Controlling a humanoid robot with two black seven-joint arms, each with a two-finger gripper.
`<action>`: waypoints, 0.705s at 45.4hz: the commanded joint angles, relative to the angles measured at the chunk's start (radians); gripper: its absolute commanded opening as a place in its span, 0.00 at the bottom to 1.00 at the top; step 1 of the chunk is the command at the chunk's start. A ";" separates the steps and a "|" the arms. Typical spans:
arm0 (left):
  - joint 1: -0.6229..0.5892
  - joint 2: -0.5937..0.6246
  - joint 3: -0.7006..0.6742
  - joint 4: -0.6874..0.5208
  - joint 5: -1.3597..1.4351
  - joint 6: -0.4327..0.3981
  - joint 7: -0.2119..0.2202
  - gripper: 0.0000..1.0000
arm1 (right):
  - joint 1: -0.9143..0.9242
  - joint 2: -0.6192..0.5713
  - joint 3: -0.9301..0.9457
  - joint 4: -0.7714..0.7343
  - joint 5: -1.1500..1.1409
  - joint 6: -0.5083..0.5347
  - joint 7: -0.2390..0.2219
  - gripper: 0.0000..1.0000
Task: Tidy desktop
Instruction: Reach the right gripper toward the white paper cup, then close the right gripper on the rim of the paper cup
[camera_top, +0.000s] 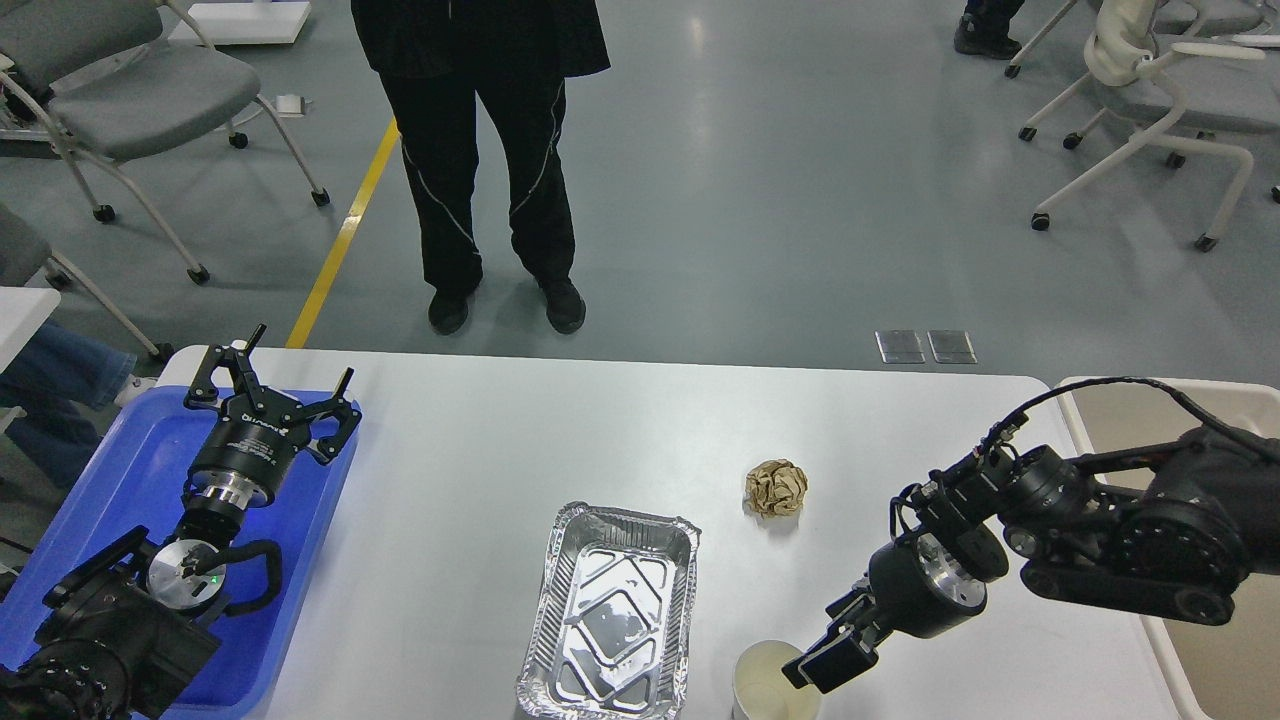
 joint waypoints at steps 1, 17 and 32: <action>0.000 0.000 0.000 0.000 0.000 0.000 0.000 1.00 | -0.066 0.016 0.019 -0.066 0.002 -0.034 0.000 1.00; 0.000 0.000 0.000 0.000 0.000 0.000 0.000 1.00 | -0.180 0.042 0.016 -0.118 -0.007 -0.094 0.001 0.99; 0.000 0.000 0.000 0.000 0.000 0.000 0.000 1.00 | -0.164 0.036 -0.033 -0.140 -0.104 -0.293 0.017 0.19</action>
